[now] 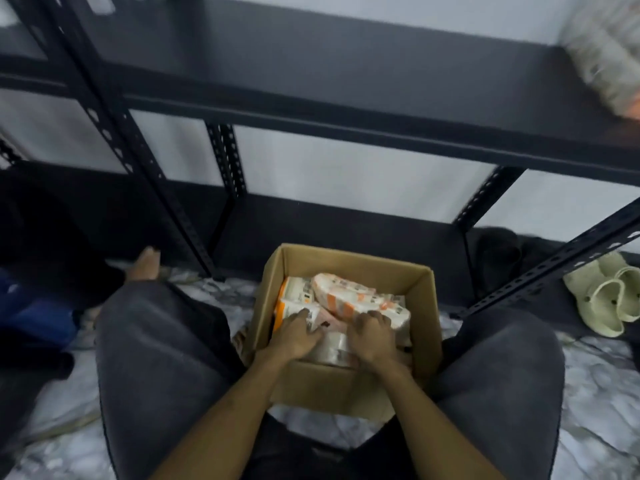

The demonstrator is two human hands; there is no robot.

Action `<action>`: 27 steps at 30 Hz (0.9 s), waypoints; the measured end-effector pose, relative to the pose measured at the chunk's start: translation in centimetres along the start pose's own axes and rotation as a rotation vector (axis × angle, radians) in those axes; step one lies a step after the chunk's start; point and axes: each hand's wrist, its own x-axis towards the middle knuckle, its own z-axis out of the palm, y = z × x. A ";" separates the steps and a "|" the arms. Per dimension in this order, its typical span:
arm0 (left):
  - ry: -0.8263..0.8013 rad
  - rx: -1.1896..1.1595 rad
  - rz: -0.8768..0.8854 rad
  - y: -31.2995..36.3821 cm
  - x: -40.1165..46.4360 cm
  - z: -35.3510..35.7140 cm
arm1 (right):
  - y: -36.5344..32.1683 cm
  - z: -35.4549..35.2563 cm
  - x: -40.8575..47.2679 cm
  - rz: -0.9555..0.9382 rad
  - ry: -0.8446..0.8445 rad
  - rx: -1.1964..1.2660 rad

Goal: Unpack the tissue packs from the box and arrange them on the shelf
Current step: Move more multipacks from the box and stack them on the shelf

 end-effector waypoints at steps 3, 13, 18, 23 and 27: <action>-0.113 -0.080 -0.026 0.1 -0.2 0.0 | -0.9 -0.1 0.0 -0.063 -0.124 0.156; -0.097 -0.290 -0.097 -1.3 0.6 0.3 | 0.6 -2.6 -0.3 -0.175 -0.409 0.349; 0.011 -0.388 -0.089 1.1 0.8 0.3 | 1.2 -2.5 -0.4 -0.179 -0.212 0.530; 0.139 -0.398 0.017 3.3 1.0 -0.4 | 1.4 -4.0 -0.8 -0.193 -0.072 0.623; 0.277 -0.325 0.011 3.6 1.7 -1.9 | 0.9 -5.0 -1.1 -0.162 -0.134 0.746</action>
